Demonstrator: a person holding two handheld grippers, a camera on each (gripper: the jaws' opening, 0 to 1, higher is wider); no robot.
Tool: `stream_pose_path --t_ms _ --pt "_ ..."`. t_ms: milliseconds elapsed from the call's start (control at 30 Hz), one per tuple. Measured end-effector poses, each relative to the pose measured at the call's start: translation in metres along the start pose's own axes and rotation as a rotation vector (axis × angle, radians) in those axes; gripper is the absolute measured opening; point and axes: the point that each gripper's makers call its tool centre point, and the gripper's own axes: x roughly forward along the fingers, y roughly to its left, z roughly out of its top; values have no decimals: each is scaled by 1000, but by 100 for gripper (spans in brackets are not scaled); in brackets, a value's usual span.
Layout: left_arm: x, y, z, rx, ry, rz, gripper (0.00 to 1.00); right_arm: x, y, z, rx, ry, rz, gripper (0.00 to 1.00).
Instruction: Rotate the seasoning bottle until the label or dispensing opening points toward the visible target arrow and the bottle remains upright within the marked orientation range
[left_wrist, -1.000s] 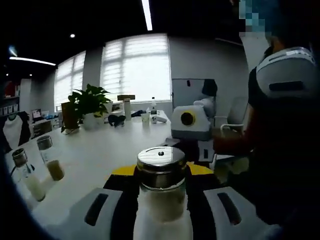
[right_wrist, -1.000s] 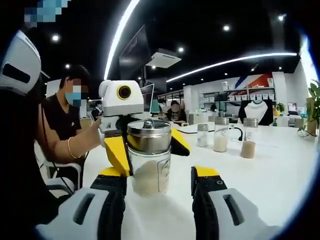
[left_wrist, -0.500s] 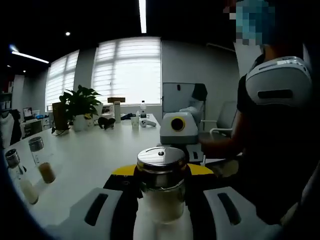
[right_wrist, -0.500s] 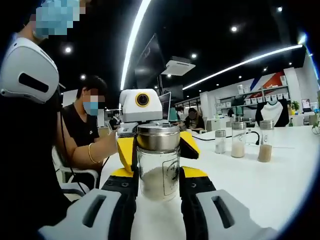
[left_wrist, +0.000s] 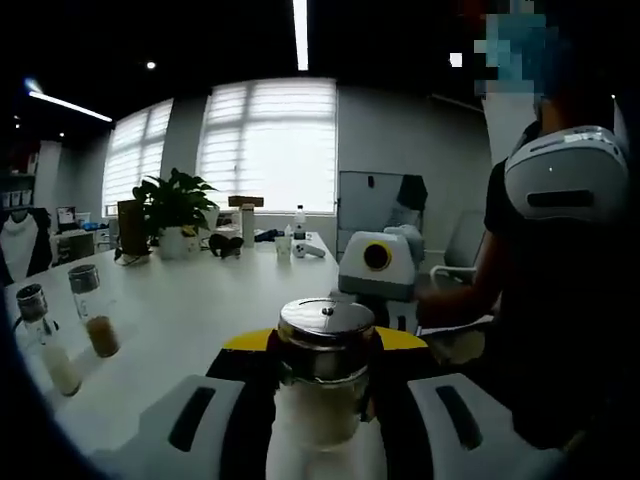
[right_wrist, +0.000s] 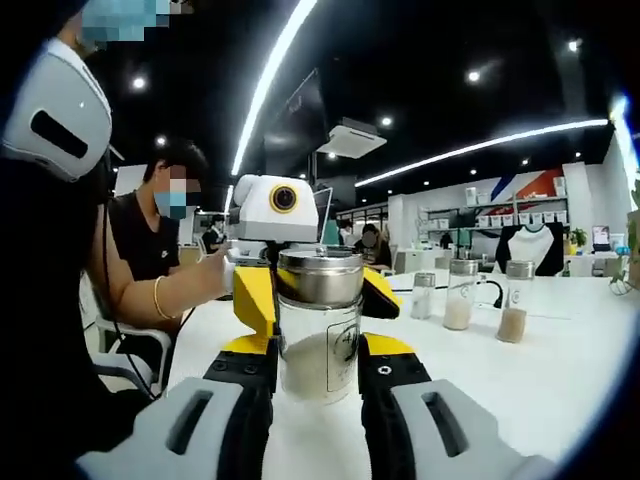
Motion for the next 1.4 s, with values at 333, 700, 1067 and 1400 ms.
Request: stream_pose_path --t_ms 333,700,1067,1400 --pt "-6 34 -4 -59 -32 221 38 13 -26 -9 64 5 -211 29" --pt "-16 69 -8 -120 -102 486 38 23 -44 -15 32 0 -362 29" --pt "-26 80 -6 -125 -151 706 39 29 -44 -14 55 -28 -396 29" --pt "-31 76 -4 -130 -163 780 39 29 -47 -11 -22 -29 -451 29"
